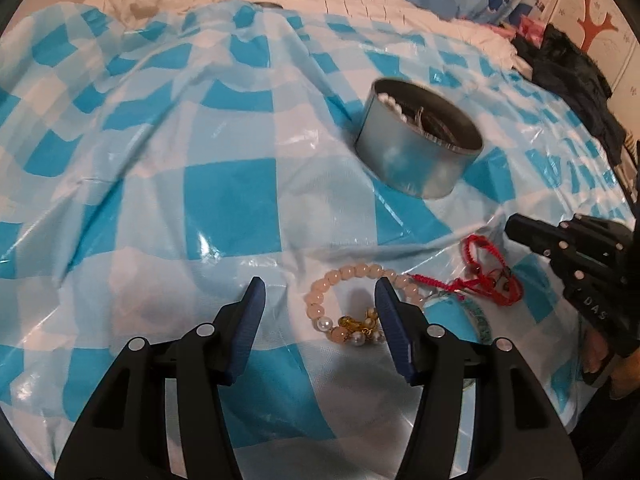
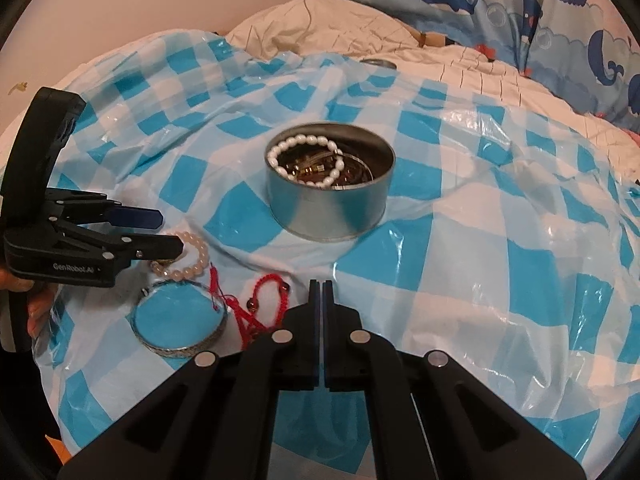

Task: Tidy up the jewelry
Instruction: 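Close the left gripper on the peach bead bracelet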

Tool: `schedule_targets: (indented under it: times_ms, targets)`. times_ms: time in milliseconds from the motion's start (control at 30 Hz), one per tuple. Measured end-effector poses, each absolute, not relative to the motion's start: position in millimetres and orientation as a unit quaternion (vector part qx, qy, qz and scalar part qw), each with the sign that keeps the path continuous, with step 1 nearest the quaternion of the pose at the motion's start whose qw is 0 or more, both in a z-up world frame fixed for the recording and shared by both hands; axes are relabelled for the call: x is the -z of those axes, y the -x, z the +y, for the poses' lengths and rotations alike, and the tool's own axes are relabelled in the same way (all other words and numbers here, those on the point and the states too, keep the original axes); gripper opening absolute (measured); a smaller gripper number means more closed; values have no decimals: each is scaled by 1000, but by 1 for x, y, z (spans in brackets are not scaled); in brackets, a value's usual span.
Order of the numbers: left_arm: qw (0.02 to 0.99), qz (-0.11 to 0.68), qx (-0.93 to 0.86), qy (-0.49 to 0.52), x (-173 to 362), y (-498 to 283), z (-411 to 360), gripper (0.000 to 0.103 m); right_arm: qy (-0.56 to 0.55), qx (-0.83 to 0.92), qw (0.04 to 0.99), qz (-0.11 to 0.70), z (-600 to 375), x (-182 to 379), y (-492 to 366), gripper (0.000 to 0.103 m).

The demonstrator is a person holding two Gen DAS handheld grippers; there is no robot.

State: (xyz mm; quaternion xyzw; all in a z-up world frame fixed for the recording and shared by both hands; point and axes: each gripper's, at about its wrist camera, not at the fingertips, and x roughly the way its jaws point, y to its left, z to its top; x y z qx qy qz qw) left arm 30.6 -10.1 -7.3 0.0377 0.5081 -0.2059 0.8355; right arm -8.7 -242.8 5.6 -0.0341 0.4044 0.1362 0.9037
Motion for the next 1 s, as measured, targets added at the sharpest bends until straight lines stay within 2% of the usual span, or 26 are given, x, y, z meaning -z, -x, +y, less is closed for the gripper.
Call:
schedule_targets:
  times_ms: [233,533,567,600,633,667,767,867,900,1000]
  targets:
    - [834,511,203,-38,12,-31,-11,57,-7,-174,899,403,-246,-7,11,2]
    - [836,503,212,-47,12,-27,-17,57,17,-182,887,425,-229,7,7,2]
    - [836,503,212,-48,12,-28,-18,57,13,-182,887,424,-231,7,7,5]
    - [836,504,212,-48,12,-28,-18,56,7,-181,888,423,-232,6,7,31]
    - [835,505,212,-45,13,-29,-18,56,-6,-181,890,418,-235,4,8,50]
    - [835,506,212,-39,12,-30,-17,57,-16,-185,894,407,-236,1,10,60]
    - [835,506,214,-36,13,-30,-17,57,-8,-192,895,403,-232,-1,11,58]
    - [836,503,216,-36,13,-30,-17,54,2,-186,888,421,-227,7,7,36]
    - [838,499,217,-36,13,-30,-18,49,6,-185,887,423,-226,8,6,21]
    - [842,492,216,-50,10,-29,-19,20,18,-190,886,422,-222,8,8,8]
